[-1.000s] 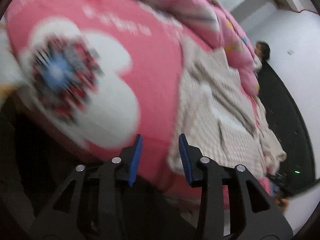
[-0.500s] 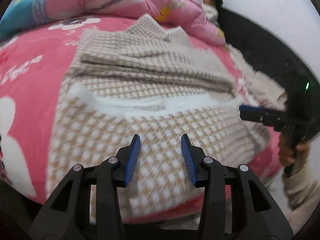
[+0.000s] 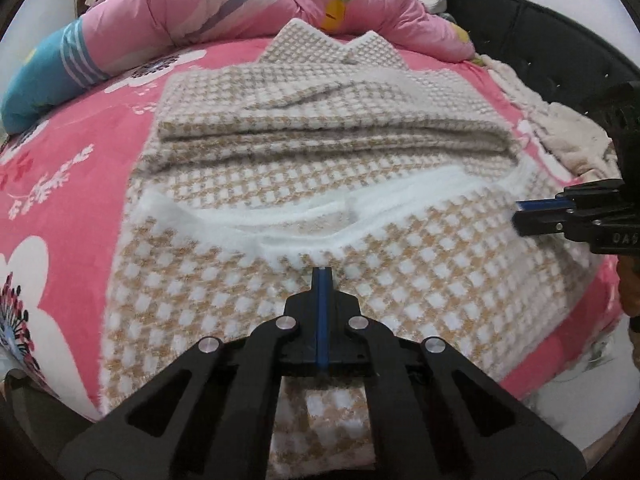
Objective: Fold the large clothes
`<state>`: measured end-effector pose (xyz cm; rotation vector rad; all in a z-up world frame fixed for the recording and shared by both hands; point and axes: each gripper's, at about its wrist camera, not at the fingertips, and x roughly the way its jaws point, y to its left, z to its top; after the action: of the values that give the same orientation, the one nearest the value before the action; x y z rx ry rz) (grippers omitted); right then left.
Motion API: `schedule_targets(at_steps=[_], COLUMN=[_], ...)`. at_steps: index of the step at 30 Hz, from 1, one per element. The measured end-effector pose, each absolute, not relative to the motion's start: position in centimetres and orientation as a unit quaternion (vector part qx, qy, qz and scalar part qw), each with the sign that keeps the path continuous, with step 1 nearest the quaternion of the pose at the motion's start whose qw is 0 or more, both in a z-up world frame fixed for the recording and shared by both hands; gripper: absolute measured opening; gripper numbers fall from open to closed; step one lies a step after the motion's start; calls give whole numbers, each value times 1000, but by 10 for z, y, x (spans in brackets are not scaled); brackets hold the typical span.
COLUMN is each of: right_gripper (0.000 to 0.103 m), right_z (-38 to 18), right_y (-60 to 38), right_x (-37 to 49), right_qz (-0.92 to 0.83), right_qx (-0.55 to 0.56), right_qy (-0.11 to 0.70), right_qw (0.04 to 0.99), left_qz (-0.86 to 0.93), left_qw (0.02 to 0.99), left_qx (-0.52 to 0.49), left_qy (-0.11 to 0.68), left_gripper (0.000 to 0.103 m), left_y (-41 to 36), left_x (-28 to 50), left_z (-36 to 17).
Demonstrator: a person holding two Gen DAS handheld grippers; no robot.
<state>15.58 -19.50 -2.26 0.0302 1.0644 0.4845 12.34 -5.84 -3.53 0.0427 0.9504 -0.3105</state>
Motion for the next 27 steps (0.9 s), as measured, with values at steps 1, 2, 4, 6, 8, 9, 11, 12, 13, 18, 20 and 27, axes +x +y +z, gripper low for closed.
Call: schedule_targets(at_steps=[1, 2, 4, 6, 8, 9, 11, 12, 13, 18, 20, 27], right_gripper=[8, 8, 7, 6, 6, 6, 6, 6, 6, 15, 29, 33], right_z=[-15, -8, 4, 11, 12, 10, -2, -7, -10, -6, -5, -16], right_y=[-191, -190, -190, -189, -189, -190, -191, -192, -192, -209, -218, -222], right_x=[153, 152, 155, 160, 169, 173, 181, 183, 182, 174, 173, 177], right_qz=[226, 227, 228, 221, 206, 202, 187, 186, 189, 213, 205, 225], right_qx=[5, 5, 13, 6, 3, 4, 3, 5, 6, 51, 64, 104], right_qy=[489, 478, 459, 443, 434, 434, 447, 454, 461, 466, 469, 485], right_qw=[843, 849, 859, 869, 877, 878, 875, 871, 867, 857, 856, 839], left_qz=[-149, -148, -141, -132, -121, -118, -118, -123, -134, -180, -183, -145], left_qw=[881, 886, 901, 907, 909, 906, 896, 892, 887, 858, 850, 855], left_qx=[24, 32, 48, 46, 40, 33, 14, 1, -23, -102, -113, -79], left_qy=[448, 437, 408, 397, 398, 405, 429, 436, 442, 470, 482, 492], left_gripper=[0, 0, 0, 0, 0, 0, 0, 0, 0, 35, 36, 36], left_y=[-58, -58, -58, -55, -49, -45, -37, -33, -26, -3, -4, -26], left_x=[123, 122, 126, 137, 149, 157, 165, 165, 162, 140, 138, 149], left_z=[-30, -25, -9, 1, 0, -4, -12, -12, -12, -17, -24, -42])
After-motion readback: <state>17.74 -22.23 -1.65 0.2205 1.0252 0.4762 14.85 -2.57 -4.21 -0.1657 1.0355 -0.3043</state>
